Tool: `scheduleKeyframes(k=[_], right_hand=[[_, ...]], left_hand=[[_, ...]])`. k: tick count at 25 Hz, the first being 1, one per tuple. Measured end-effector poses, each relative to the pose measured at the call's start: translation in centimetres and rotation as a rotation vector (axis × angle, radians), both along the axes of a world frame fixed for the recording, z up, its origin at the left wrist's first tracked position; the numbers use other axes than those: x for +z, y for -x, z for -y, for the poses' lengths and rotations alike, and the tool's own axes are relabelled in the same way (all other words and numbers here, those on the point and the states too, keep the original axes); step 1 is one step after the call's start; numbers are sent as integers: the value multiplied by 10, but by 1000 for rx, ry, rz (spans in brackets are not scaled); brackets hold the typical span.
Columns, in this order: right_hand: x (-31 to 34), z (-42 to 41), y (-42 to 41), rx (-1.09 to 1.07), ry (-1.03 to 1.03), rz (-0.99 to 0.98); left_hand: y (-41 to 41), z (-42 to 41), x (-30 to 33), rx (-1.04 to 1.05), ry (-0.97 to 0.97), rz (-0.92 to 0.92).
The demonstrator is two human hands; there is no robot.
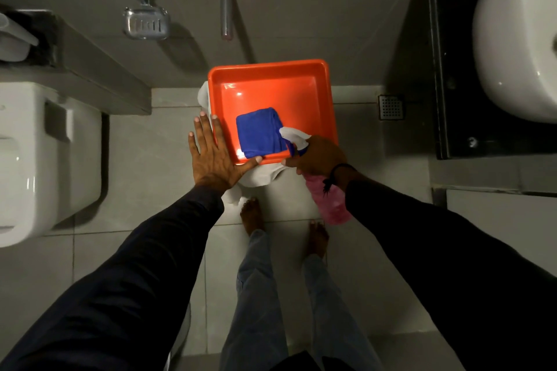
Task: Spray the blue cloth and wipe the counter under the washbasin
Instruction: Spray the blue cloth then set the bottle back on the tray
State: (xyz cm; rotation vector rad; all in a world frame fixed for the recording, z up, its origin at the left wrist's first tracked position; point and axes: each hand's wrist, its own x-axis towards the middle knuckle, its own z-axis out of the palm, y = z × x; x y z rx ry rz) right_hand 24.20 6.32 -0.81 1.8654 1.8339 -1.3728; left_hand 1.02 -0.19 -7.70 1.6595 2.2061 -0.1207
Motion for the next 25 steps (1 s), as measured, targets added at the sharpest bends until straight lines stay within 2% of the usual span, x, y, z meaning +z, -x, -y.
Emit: scheduleKeyframes(k=[8,15,25], right_hand=[[6,-5,3,33,-23,5],[5,-7,-4,31,-69,122],[15,-14,-26,86,1,153]], left_hand=[[-1,0,2,9,0,15],[-1,0,3,5,7,3],[-1,0,7,-22,10,6]])
